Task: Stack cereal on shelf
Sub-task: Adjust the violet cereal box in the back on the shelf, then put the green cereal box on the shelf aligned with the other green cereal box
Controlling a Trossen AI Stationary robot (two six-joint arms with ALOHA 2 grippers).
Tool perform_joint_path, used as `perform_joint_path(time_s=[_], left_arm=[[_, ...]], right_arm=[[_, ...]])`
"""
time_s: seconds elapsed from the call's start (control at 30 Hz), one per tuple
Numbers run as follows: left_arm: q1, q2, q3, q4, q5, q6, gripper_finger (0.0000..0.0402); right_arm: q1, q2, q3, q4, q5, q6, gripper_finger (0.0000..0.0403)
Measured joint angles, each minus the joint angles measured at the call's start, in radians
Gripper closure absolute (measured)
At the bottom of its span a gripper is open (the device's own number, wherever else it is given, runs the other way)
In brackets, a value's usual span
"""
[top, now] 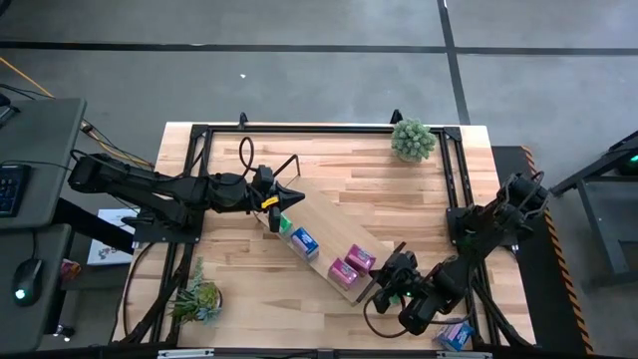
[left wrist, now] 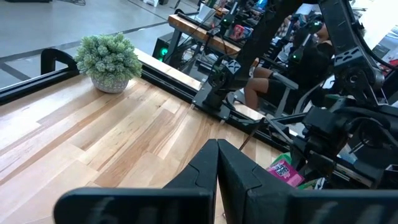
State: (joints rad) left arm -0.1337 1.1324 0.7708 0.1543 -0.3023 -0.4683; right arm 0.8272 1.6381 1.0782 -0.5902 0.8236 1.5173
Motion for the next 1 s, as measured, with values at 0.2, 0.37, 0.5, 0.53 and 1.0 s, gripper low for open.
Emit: perform_joint_path(time_s=[0.2,0.37,0.5,0.53,1.0], left_arm=[[0.000,0.000,0.000,0.000,0.000,0.000,0.0401],[0.000,0.000,0.000,0.000,0.000,0.000,0.0401],[0.000,0.000,0.000,0.000,0.000,0.001,0.0401],[0.000,0.000,0.000,0.000,0.000,0.001,0.0401],[0.000,0.000,0.000,0.000,0.000,0.001,0.0401]], right_arm=[[0.000,-0.002,0.000,-0.008,0.018,-0.007,0.0403],[-0.012,-0.001,0.000,-0.001,0.029,-0.021,0.0403],[-0.027,-0.001,0.000,0.032,0.039,-0.058,0.0403],[-0.031,-0.001,0.000,0.039,0.036,-0.064,0.0403],[-0.022,-0.042,0.000,-0.009,-0.178,-0.132,0.0403]])
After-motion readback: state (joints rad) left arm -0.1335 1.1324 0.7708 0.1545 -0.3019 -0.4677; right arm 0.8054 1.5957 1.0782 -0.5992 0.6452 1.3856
